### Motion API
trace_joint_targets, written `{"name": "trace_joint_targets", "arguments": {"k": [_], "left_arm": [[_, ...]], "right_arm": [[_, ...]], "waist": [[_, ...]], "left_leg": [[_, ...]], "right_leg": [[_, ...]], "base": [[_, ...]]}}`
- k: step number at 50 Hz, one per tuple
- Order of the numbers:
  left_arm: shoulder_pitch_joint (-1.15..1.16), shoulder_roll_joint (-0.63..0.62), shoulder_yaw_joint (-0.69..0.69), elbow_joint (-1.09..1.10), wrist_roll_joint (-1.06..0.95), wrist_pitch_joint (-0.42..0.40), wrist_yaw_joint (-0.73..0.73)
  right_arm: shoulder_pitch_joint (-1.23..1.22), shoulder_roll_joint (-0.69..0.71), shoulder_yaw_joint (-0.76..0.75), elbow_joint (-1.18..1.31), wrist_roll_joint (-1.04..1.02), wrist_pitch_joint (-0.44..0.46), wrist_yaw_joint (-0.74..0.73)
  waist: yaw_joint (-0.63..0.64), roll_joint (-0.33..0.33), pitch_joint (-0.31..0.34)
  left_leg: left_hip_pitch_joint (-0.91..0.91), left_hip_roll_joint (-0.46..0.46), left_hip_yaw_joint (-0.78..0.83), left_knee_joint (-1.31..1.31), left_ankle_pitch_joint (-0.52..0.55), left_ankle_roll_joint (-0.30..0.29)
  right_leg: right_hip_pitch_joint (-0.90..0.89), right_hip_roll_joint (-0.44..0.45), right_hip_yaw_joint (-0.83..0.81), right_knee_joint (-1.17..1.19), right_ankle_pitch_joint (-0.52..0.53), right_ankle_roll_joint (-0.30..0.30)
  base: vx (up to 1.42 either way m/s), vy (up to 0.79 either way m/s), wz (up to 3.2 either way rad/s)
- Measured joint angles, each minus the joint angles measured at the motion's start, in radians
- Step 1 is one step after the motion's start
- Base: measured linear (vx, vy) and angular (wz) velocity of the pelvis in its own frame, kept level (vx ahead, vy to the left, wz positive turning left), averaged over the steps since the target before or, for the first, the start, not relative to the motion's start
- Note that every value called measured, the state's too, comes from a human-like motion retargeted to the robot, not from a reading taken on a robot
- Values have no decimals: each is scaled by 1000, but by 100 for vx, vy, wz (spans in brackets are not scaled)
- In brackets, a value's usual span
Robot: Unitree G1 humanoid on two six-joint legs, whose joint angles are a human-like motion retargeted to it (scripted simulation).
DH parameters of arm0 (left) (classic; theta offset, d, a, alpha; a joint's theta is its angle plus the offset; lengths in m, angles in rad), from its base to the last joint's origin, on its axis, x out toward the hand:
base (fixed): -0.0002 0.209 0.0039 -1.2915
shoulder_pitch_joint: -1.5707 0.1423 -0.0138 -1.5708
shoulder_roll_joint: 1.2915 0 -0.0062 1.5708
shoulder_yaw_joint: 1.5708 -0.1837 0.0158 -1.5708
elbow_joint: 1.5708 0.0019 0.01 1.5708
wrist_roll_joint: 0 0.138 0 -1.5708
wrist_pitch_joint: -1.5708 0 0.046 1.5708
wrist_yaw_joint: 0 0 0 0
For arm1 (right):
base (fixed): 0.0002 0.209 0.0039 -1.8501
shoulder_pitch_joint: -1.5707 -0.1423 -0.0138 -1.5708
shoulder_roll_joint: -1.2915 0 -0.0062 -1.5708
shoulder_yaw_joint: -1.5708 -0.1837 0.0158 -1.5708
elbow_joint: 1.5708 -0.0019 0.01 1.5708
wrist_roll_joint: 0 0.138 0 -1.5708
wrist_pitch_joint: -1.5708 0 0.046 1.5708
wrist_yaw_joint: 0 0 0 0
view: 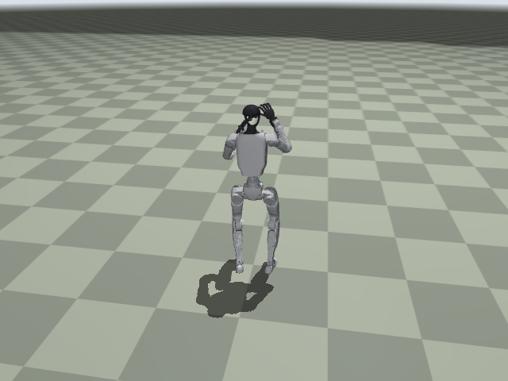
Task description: Dance
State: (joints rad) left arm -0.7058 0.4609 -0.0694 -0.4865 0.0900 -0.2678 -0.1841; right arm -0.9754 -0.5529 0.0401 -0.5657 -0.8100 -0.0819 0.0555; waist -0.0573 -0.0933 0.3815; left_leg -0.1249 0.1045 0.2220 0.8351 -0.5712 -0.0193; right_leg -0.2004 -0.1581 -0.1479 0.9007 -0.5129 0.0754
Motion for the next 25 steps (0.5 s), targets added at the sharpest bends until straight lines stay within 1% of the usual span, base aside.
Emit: {"name": "trace_joint_targets", "arguments": {"k": [2, 7, 10, 14, 17, 20, 25], "left_arm": [[-4, -19, 4, 28, -20, 4, -4], [81, -78, -25, 137, -104, 6, -59], [138, -68, -42, 152, -134, 13, -98], [160, -8, -47, 140, -142, 34, -135], [142, 31, -36, 127, -139, 50, -158], [107, 55, -19, 121, -132, 65, -171], [28, 51, 22, 109, -112, 83, -176]], "right_arm": [[9, 16, 1, -7, 22, -11, 12], [56, 37, -28, -77, 86, -56, 57], [-3, 1, -46, -111, 48, -42, 63], [-201, -65, -18, -81, -52, 11, 30], [-338, -84, 30, -27, -106, 46, 9], [-410, -80, 73, 30, -130, 65, 5], [-336, -39, 105, 112, -99, 71, 42]], "waist": [[-15, -4, 19], [-29, -1, 9], [-14, -4, -7], [8, 4, -32], [18, 22, -44], [17, 49, -46], [-9, 110, -27]], "left_leg": [[-27, 13, -3, 66, -35, 3], [-53, 45, -19, 125, -72, 3], [-43, 62, -23, 122, -74, -9], [-33, 77, -17, 84, -49, -33], [-28, 80, -12, 55, -27, -48], [-25, 77, -7, 30, -6, -56], [-30, 62, -4, 21, 19, -64]], "right_leg": [[-28, 5, 10, 61, -27, -4], [-40, 38, 11, 84, -60, -33], [-18, 58, 3, 54, -70, -48], [3, 74, -11, -8, -54, -51], [12, 79, -16, -44, -39, -50], [14, 79, -17, -67, -26, -48], [2, 63, -12, -56, -24, -48]], "base": [[0, 0, 0], [2, -3, -5], [3, -6, -8], [1, -6, -5], [0, -2, -2], [0, 0, 0], [0, 0, 0]]}}
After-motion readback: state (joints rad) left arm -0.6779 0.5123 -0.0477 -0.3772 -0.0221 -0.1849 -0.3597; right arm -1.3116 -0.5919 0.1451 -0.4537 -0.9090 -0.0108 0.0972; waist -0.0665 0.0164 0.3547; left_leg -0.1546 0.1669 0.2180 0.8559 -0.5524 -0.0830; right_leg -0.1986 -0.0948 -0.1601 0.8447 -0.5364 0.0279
